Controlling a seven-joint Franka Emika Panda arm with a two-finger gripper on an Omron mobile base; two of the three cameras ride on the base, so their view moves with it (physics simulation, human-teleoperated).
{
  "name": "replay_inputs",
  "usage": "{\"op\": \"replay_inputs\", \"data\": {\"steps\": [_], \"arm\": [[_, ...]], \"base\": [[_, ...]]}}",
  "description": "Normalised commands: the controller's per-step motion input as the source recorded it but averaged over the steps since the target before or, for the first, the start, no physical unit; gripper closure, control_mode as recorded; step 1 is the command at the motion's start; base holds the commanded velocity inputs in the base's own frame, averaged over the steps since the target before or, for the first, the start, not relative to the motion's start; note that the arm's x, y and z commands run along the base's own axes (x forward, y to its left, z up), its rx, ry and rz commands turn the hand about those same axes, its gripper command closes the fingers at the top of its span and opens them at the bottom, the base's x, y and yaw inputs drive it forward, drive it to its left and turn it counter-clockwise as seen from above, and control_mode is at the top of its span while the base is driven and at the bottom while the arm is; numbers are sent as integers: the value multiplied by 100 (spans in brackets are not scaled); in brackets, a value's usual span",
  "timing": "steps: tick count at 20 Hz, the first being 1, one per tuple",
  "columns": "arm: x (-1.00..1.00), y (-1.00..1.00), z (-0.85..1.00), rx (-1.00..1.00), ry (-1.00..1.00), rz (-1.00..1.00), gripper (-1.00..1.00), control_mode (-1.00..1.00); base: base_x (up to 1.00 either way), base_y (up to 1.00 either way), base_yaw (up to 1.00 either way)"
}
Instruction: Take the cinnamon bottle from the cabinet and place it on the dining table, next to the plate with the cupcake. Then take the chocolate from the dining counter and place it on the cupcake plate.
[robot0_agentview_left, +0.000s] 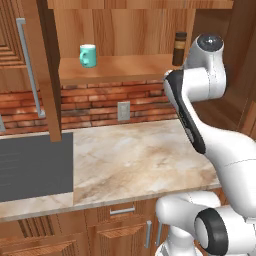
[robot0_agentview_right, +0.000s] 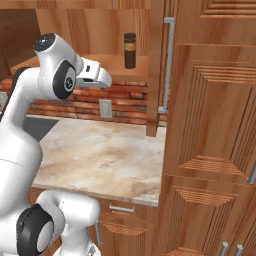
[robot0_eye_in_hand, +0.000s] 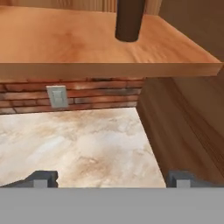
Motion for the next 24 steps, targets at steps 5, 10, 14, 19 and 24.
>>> {"op": "replay_inputs", "data": {"steps": [5,10,14,19,24], "arm": [[43,-34,71,0,-11,-22,-100,-100],[55,-36,53,0,-6,-16,-100,-100],[70,-36,2,0,0,-8,-100,-100],[52,-26,2,0,-4,0,-100,-100],[46,-4,0,0,-3,9,-100,-100]], "base": [[0,0,0],[0,0,0],[0,0,0],[0,0,0],[0,0,0]]}}
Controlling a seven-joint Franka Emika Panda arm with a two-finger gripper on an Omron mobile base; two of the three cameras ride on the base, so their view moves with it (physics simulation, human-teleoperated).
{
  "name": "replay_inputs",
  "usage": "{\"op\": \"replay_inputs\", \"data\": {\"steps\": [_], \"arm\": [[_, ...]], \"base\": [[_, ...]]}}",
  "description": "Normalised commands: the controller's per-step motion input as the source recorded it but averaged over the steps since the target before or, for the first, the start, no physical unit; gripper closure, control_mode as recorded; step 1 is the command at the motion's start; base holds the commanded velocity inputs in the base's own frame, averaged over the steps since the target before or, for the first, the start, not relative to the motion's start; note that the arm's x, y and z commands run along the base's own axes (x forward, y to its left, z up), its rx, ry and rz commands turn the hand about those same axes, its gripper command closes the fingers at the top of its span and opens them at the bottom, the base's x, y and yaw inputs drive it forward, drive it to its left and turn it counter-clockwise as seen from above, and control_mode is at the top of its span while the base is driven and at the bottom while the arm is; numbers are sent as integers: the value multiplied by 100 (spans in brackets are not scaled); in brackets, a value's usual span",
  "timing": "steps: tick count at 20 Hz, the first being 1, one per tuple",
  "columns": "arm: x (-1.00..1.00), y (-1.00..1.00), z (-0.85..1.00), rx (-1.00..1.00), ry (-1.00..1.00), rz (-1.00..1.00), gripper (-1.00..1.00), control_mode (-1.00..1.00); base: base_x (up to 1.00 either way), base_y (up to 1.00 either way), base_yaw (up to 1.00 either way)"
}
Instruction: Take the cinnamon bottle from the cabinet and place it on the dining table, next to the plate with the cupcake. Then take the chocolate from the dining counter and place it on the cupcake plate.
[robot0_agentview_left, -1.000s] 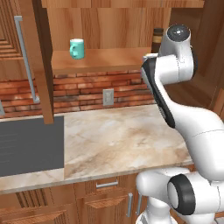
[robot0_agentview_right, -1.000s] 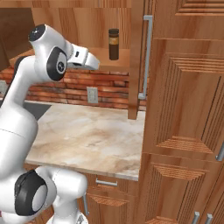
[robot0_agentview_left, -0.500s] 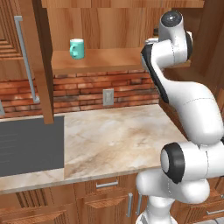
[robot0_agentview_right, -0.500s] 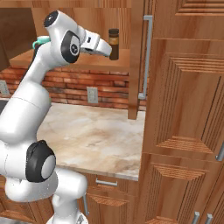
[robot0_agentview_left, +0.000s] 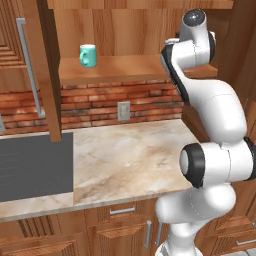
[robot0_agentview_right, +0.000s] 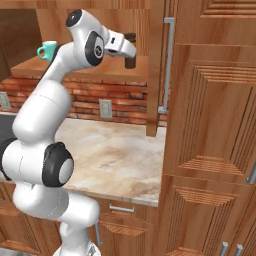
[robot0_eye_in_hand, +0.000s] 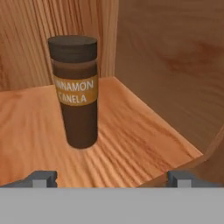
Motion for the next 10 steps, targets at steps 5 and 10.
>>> {"op": "replay_inputs", "data": {"steps": [5,10], "arm": [[35,0,0,0,-7,13,-100,-100],[35,-2,-2,0,-1,8,-100,-100]], "base": [[0,0,0],[0,0,0]]}}
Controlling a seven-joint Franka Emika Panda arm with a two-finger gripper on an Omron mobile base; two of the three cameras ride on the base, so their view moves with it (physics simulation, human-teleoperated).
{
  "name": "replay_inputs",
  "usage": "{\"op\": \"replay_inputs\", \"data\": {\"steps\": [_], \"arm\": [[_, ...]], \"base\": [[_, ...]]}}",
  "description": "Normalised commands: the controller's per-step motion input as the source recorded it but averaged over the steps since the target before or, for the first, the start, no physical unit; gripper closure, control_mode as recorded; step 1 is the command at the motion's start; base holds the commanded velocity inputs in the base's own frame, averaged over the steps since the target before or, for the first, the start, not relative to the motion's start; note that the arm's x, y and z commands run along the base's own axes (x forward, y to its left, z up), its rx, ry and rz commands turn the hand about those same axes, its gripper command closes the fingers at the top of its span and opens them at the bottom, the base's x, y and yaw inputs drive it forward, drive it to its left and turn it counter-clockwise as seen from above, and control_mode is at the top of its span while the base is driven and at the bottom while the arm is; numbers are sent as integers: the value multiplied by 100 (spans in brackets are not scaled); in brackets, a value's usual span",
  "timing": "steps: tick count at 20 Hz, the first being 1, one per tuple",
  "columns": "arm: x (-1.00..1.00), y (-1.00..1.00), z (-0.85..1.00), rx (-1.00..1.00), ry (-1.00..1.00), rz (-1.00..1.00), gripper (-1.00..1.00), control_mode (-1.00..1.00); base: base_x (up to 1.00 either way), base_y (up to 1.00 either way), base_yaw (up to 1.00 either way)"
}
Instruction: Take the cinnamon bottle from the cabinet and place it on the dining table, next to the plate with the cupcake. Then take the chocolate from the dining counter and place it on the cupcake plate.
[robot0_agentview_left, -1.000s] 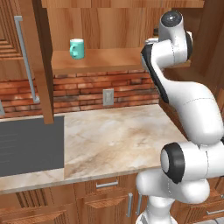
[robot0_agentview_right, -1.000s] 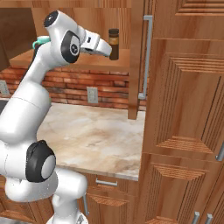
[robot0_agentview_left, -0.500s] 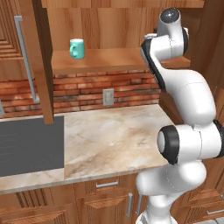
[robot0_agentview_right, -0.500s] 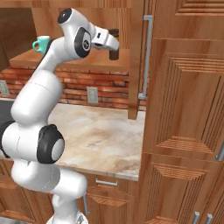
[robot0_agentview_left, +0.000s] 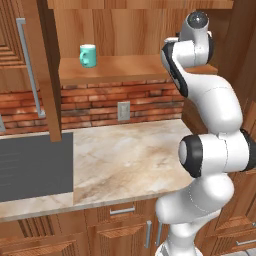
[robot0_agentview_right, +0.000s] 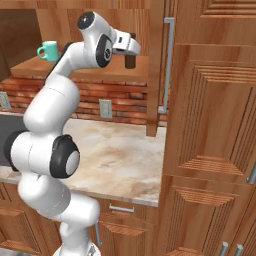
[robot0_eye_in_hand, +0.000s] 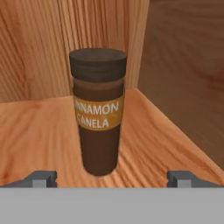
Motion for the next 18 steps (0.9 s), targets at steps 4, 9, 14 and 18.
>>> {"op": "replay_inputs", "data": {"steps": [4,9,14,18], "arm": [[35,0,0,0,-1,8,-100,-100],[23,0,0,0,-1,5,-100,-100],[24,0,-6,0,0,5,-100,-100],[30,0,-7,0,0,3,-100,-100]], "base": [[0,0,0],[0,0,0],[0,0,0],[0,0,0]]}}
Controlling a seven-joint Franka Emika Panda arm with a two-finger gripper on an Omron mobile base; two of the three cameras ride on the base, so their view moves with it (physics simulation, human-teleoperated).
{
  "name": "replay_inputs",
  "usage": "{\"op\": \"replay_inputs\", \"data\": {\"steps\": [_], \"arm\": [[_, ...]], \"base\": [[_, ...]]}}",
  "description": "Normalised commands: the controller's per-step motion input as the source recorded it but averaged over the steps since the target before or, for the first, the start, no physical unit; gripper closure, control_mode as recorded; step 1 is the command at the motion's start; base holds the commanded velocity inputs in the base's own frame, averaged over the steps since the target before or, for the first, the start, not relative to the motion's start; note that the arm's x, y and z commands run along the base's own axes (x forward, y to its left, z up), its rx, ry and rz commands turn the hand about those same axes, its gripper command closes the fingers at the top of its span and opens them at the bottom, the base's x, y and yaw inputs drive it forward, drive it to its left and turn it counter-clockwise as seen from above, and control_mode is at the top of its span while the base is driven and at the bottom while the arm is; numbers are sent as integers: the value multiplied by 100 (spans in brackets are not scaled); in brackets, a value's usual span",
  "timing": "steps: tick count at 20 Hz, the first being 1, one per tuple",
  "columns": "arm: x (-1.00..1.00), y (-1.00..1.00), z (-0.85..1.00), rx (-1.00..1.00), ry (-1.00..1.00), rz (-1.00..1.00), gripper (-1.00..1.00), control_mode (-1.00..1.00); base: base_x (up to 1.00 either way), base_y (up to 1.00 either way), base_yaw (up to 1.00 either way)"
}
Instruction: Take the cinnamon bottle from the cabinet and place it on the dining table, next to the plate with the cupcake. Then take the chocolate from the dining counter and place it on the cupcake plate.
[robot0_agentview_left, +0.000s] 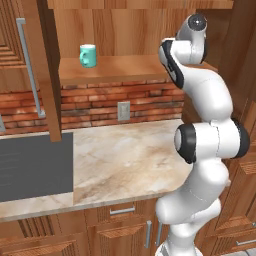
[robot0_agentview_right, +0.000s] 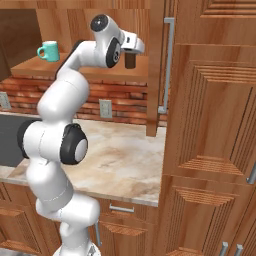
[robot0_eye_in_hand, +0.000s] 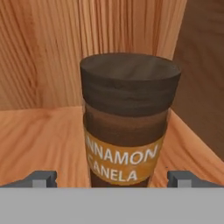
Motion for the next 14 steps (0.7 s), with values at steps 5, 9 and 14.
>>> {"op": "replay_inputs", "data": {"steps": [5,9,14], "arm": [[27,-1,-6,0,0,0,-100,-100],[26,-7,-15,0,0,0,100,-100],[17,-1,-7,0,0,0,100,-100]], "base": [[0,0,0],[0,0,0],[0,0,0]]}}
